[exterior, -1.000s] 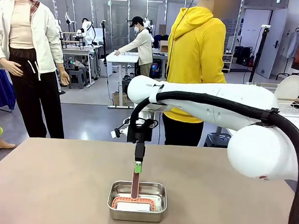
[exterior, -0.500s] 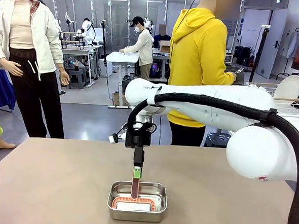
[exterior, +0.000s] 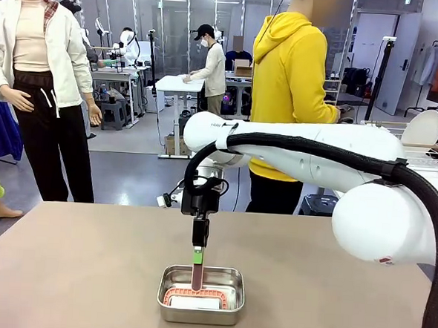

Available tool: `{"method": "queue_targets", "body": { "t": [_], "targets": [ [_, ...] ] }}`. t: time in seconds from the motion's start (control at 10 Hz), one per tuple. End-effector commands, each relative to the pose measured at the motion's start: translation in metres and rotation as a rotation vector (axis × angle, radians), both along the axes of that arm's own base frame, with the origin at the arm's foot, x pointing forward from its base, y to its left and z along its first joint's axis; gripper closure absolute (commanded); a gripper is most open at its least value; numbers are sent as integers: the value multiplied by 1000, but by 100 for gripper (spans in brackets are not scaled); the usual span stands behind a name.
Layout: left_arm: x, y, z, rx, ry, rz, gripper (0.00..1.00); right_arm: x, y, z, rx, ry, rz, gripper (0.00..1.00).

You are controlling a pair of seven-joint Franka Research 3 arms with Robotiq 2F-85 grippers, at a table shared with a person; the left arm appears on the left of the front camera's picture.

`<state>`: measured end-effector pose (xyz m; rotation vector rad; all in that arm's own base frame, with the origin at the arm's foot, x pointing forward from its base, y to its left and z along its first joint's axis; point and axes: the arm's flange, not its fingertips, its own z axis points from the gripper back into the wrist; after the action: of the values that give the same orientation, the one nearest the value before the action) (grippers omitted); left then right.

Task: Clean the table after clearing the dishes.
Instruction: When the right (or left) Handle tray is removed, use the right hand (or left hand) to clean the right (or left) side of the table with the Lint Roller.

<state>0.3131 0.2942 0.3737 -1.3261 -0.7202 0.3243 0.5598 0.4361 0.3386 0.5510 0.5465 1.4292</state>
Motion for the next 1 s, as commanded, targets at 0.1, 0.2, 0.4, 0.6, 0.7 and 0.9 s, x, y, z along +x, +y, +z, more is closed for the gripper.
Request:
{"method": "queue_targets", "body": {
  "t": [0.1, 0.2, 0.4, 0.6, 0.7, 0.9],
  "targets": [
    [-1, 3, 6, -15, 5, -6, 0, -9, 4, 10, 4, 52, -38, 100],
    [-1, 3, 6, -15, 5, -6, 0, -13, 2, 20, 10, 41, -48, 100],
    [-1, 3, 6, -15, 5, -6, 0, -35, -14, 68, -47, -51, -82, 84],
    [-1, 3, 6, -15, 5, -6, 0, -77, -66, 136, -124, -197, -230, 84],
    [-1, 3, 6, -15, 5, -6, 0, -99, -99, 158, -159, -262, -347, 84],
    [-1, 3, 6, -15, 5, -6, 0, -136, -163, 179, -124, -363, -622, 84]
  ]
}}
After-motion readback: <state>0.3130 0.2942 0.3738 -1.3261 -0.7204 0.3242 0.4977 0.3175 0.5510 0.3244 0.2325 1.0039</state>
